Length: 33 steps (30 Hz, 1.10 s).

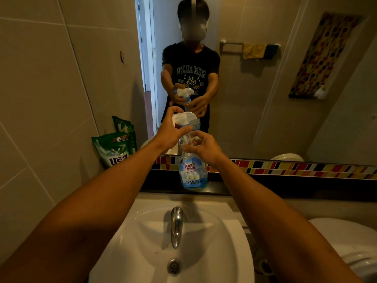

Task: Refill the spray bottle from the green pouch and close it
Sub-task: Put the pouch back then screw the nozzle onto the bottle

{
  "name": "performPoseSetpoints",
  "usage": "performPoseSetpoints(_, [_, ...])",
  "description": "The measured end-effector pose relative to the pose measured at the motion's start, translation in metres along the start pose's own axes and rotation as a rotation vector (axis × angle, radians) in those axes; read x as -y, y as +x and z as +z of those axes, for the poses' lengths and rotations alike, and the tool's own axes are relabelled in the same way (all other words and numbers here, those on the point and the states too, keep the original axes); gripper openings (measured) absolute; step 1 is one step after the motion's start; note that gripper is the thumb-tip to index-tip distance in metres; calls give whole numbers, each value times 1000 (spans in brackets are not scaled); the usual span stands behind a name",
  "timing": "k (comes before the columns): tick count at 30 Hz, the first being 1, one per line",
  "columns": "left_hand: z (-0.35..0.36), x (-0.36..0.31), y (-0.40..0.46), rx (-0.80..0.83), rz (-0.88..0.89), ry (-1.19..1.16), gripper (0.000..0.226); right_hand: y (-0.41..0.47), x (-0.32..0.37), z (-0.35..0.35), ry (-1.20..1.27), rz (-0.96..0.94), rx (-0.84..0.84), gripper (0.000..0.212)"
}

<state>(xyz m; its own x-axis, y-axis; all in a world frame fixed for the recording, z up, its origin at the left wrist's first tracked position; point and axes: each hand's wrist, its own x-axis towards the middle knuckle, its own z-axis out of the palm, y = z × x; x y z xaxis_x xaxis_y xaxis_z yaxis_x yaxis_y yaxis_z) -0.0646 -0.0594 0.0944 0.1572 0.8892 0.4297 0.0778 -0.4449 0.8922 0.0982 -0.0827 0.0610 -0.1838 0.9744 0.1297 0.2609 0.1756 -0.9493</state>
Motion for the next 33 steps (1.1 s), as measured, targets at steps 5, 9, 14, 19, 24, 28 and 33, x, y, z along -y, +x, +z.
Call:
performPoseSetpoints(5, [-4,-1,1,30,-46,16,54,2,-5,-3,13,20,-2,49])
performPoseSetpoints(9, [0,0,1,23,-48,-5,52,2,-4,-2,16,16,-4,49])
performPoseSetpoints(14, [-2,3,1,10,-11,-1,52,2,-2,1,-6,7,-13,49])
performPoseSetpoints(19, [-6,6,3,20,-52,11,50,3,-4,0,10,23,-11,52])
performPoseSetpoints(24, [-1,5,1,11,0,-11,54,1,1,2,3,17,14,51])
performPoseSetpoints(28, [-4,7,2,14,-1,-28,55,2,1,3,-2,-4,8,51])
performPoseSetpoints(33, [-9,11,3,37,-8,-24,55,2,-2,5,-24,-19,20,51])
